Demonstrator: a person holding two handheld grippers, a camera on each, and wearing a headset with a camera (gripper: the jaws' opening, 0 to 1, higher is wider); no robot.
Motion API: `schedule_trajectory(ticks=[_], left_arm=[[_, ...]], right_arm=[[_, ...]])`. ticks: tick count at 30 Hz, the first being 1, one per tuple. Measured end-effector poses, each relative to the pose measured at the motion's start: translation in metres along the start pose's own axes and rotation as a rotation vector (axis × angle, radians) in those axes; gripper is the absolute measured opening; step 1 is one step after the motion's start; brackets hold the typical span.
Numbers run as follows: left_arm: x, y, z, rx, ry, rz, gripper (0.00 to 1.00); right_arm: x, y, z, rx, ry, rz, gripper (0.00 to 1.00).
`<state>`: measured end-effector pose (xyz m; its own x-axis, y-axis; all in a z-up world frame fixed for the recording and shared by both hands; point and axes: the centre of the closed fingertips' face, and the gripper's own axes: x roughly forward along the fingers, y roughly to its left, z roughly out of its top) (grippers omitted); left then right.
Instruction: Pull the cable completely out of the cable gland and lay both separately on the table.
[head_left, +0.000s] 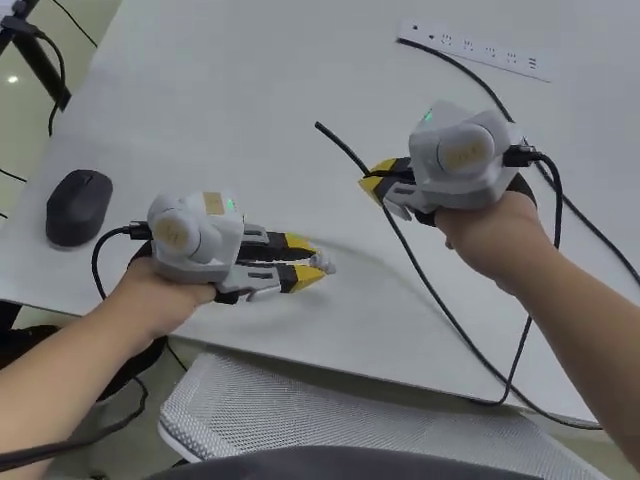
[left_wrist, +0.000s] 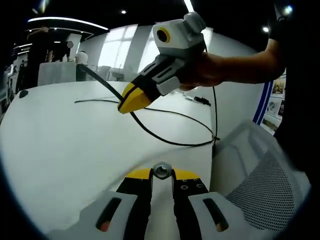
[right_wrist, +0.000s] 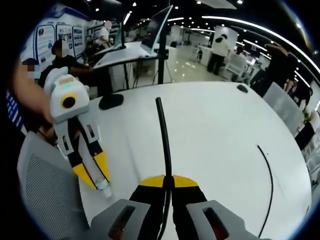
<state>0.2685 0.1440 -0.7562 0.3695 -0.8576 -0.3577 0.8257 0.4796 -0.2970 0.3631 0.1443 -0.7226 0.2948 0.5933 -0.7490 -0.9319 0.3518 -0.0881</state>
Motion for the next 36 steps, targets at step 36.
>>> schedule_trajectory(ticks=[36], left_arm=[[0.002,0.041,-0.041,-0.080,0.008,0.030,0.15]], right_arm=[[0.103,0.045,-0.025,-0.127,0.144,0.190,0.00]])
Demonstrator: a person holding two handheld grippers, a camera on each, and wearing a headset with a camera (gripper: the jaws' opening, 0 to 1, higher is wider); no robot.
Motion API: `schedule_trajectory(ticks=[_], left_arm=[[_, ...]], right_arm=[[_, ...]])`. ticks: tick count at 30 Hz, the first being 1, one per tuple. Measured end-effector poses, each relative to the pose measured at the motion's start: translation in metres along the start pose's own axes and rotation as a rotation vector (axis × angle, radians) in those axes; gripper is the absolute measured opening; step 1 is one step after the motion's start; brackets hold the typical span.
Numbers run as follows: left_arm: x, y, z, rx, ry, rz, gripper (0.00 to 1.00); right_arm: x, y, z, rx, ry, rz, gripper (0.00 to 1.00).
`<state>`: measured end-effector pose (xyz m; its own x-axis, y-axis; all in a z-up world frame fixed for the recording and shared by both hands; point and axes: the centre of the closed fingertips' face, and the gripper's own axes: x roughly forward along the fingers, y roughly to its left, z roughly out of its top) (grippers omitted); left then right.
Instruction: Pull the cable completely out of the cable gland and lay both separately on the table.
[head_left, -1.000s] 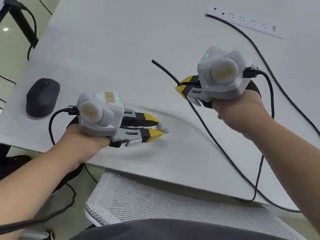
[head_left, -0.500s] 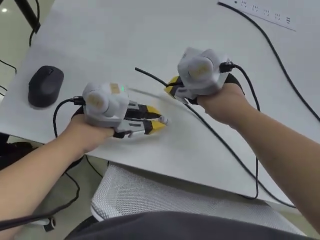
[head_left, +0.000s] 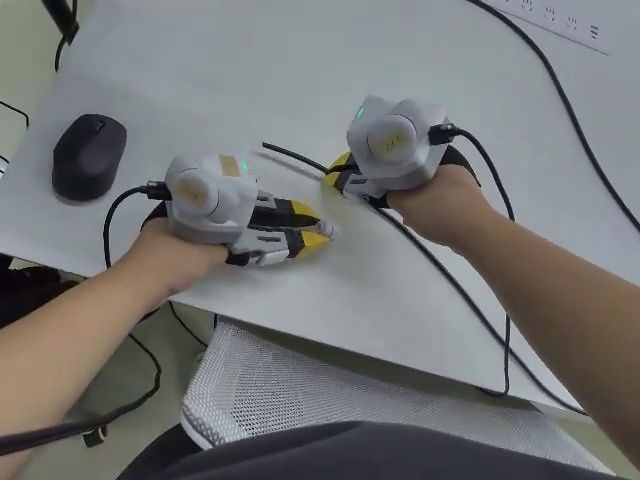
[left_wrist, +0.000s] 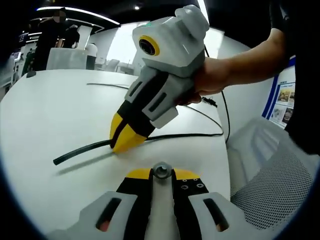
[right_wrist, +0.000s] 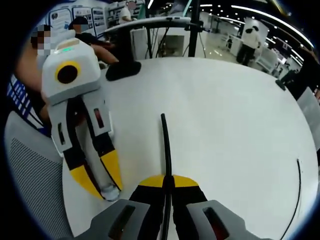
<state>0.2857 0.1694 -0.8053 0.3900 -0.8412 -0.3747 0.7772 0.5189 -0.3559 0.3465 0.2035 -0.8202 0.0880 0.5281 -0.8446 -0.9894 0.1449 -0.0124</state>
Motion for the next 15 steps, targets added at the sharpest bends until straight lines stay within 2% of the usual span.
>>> schedule_trajectory(ticks=[6,15], left_arm=[[-0.0004,0.0014,-0.0017,0.003,0.003,0.004,0.15],[-0.0013,0.0022,-0.0047,0.029,0.021,0.020,0.15]], right_arm=[[0.0003,-0.0017,0.0019,0.008,-0.009,0.000,0.00],[0.0004,-0.0004,0.0016,-0.056,0.001,-0.019,0.00]])
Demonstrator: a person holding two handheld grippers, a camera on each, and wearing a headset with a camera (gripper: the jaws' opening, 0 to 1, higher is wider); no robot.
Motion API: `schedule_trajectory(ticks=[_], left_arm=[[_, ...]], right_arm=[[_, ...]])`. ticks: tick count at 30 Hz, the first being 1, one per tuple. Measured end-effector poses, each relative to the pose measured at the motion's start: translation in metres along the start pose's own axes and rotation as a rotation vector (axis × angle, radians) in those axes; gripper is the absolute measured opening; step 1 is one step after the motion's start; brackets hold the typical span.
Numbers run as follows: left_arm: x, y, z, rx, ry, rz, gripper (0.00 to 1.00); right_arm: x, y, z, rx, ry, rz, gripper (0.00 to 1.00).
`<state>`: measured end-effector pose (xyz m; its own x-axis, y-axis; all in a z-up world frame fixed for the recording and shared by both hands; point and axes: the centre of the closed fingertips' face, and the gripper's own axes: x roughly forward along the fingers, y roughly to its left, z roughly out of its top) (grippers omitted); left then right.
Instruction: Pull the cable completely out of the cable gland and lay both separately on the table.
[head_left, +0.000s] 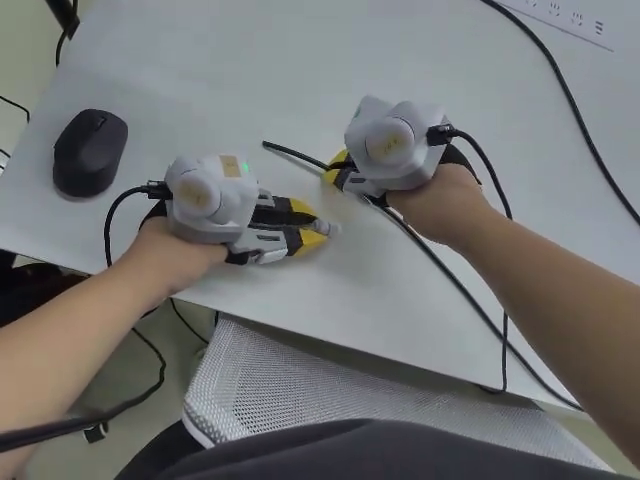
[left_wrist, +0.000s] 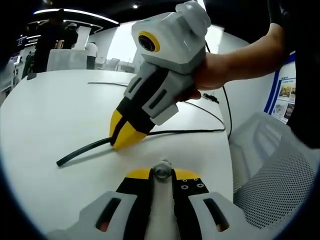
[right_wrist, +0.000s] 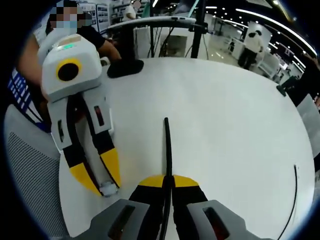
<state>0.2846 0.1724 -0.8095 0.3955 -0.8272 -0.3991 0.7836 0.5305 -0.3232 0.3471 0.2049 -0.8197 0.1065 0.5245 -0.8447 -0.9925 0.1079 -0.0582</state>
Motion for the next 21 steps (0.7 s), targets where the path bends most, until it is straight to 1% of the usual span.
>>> schedule_trajectory(ticks=[2,8,9,15,17,21], left_arm=[[0.0002,-0.0001,0.0000,0.003,0.005,0.002,0.16],[0.0006,-0.0006,-0.0001,0.019,0.019,0.012,0.16],[0.0004,-0.0005,-0.0004,0.029,0.024,0.016,0.16],[-0.0002,0.0003,0.0004,0.020,0.023,0.026,0.17],[-0.0010,0.0007,0.0013,0.019,0.022,0.033,0.18],[-0.0026,0.0006,0.0028,0.016,0.025,0.040,0.19]], right_arm=[[0.0001,0.0001,0.0000,-0.016,0.004,-0.005,0.00],[0.0003,-0.0006,0.0002,-0.034,0.012,-0.012,0.00],[0.0004,-0.0007,0.0001,-0.035,0.012,-0.013,0.00],[0.0004,-0.0013,0.0006,-0.038,0.014,-0.015,0.01],[0.0003,-0.0026,0.0010,-0.043,0.015,-0.021,0.03],[-0.0049,-0.0072,0.0079,-0.016,-0.018,-0.038,0.06]])
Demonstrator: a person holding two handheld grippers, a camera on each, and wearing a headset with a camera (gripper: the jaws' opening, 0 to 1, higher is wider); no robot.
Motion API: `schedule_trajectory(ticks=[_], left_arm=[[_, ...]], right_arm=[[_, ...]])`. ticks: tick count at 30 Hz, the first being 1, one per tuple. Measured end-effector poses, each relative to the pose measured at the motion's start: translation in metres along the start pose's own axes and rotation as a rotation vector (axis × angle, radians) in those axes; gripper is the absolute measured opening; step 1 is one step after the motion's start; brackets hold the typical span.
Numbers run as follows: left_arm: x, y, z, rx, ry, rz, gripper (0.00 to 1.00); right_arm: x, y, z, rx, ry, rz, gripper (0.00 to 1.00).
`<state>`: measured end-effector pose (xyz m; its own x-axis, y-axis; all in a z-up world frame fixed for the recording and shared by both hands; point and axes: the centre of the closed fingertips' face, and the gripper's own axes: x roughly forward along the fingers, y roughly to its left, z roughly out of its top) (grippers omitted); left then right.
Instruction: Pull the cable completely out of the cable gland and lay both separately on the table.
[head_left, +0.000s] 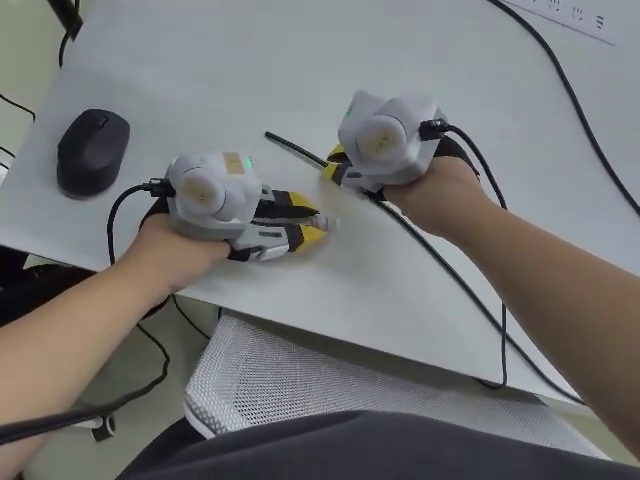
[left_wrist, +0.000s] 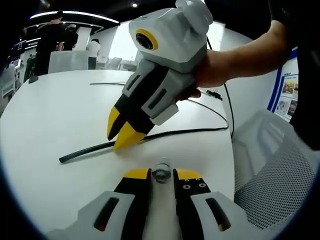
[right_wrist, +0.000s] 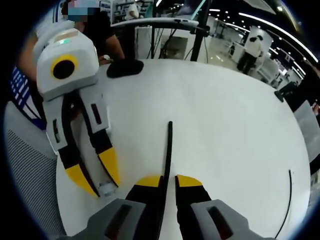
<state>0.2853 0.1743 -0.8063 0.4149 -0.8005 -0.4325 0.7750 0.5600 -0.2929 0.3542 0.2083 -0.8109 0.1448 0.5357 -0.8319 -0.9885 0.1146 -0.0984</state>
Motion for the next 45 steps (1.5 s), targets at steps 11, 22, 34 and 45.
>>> schedule_trajectory(ticks=[11,22,34,45], left_arm=[[-0.007,-0.001,0.010,-0.024,-0.004,0.048,0.26],[-0.023,-0.014,0.040,-0.065,-0.053,0.109,0.36],[-0.053,-0.043,0.070,-0.102,-0.078,0.140,0.49],[-0.072,-0.061,0.082,-0.116,-0.080,0.171,0.58]], right_arm=[[-0.037,-0.007,0.011,0.084,-0.097,-0.036,0.19],[-0.103,-0.010,0.004,0.214,-0.237,-0.066,0.30],[-0.189,-0.005,-0.021,0.405,-0.421,-0.086,0.42],[-0.235,0.018,-0.057,0.506,-0.513,-0.102,0.53]])
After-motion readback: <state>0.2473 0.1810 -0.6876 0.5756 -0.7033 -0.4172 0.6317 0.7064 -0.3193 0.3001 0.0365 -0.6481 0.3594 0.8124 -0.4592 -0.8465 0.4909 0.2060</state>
